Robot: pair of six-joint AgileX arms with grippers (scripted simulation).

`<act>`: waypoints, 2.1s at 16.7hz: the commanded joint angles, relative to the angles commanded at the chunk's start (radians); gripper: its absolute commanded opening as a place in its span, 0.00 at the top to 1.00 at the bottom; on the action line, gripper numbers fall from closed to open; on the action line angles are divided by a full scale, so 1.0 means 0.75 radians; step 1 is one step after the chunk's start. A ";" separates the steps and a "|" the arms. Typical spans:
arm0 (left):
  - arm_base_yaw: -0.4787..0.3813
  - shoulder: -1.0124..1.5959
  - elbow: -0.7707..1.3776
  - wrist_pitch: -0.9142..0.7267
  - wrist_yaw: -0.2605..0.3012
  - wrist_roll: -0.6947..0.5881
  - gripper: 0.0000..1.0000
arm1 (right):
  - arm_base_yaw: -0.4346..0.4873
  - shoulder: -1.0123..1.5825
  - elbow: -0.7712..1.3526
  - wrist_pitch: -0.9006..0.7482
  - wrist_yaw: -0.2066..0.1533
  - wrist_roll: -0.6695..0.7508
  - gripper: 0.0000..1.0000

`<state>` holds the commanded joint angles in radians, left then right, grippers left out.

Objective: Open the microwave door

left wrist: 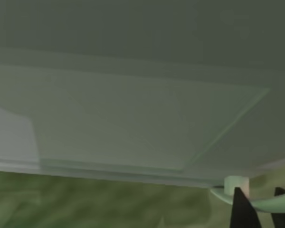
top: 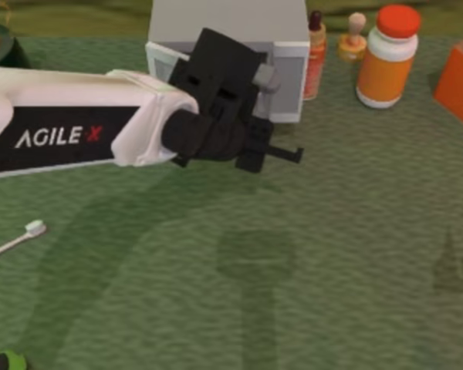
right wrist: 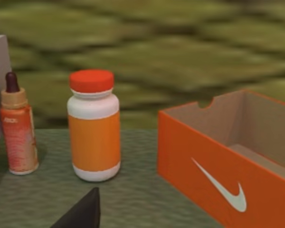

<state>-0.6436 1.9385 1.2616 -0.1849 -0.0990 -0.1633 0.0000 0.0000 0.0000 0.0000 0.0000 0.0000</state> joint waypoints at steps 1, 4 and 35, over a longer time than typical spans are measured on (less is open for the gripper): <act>0.006 -0.008 -0.008 0.006 0.007 0.011 1.00 | 0.000 0.000 0.000 0.000 0.000 0.000 0.00; 0.016 -0.018 -0.028 0.011 0.020 0.034 1.00 | 0.000 0.000 0.000 0.000 0.000 0.000 0.00; 0.034 -0.048 -0.070 0.027 0.067 0.089 1.00 | 0.000 0.000 0.000 0.000 0.000 0.000 0.00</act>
<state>-0.6184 1.9025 1.2090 -0.1645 -0.0488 -0.0963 0.0000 0.0000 0.0000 0.0000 0.0000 0.0000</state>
